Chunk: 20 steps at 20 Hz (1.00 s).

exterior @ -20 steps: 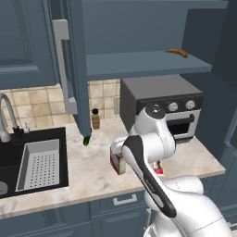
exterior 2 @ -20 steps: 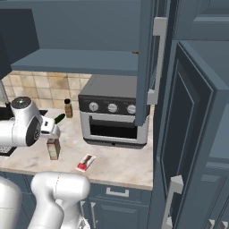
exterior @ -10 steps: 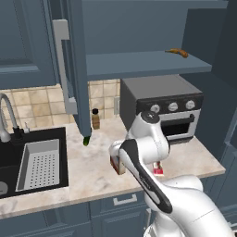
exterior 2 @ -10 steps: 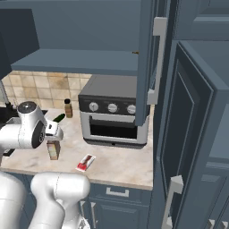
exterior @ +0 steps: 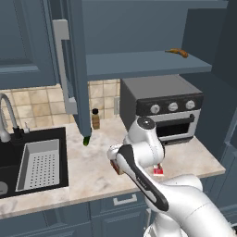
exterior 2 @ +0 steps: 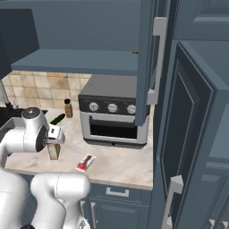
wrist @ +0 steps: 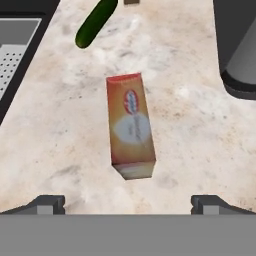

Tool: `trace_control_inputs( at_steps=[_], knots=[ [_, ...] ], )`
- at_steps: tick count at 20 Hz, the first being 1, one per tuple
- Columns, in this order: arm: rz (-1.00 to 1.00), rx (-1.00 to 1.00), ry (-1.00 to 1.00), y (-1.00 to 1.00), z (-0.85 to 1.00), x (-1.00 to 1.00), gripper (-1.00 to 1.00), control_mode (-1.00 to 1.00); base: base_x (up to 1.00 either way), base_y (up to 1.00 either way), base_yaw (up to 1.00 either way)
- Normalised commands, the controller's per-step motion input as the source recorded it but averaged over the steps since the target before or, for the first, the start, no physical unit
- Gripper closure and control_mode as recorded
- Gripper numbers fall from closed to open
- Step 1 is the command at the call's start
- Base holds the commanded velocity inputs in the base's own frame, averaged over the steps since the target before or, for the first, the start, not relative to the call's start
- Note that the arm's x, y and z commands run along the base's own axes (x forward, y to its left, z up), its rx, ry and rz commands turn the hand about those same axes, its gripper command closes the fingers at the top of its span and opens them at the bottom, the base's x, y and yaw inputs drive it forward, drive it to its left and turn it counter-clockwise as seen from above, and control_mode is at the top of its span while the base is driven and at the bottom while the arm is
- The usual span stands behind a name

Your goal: Pick the bar and boxed food from the counter and place them in the cabinets closest to them.

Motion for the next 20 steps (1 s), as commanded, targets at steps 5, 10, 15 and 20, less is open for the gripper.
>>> trace_control_inputs(
  at_steps=[5, 10, 15, 20],
  knots=[
    [0.0, 0.0, -0.01, 0.05, -0.29, 0.11, -1.0, -1.0, 0.0, 0.0, 0.0],
    [0.0, 0.0, -0.03, 0.05, -0.26, 0.14, -1.0, -1.0, 0.0, 0.0, 0.0],
    [0.0, 0.0, -0.05, 0.01, -0.21, 0.16, -1.0, -1.0, 0.0, 0.0, 0.0],
    [0.0, 0.0, -0.05, 0.0, -0.19, 0.17, -1.0, -1.0, 0.0, 0.0, 0.0]
  ],
)
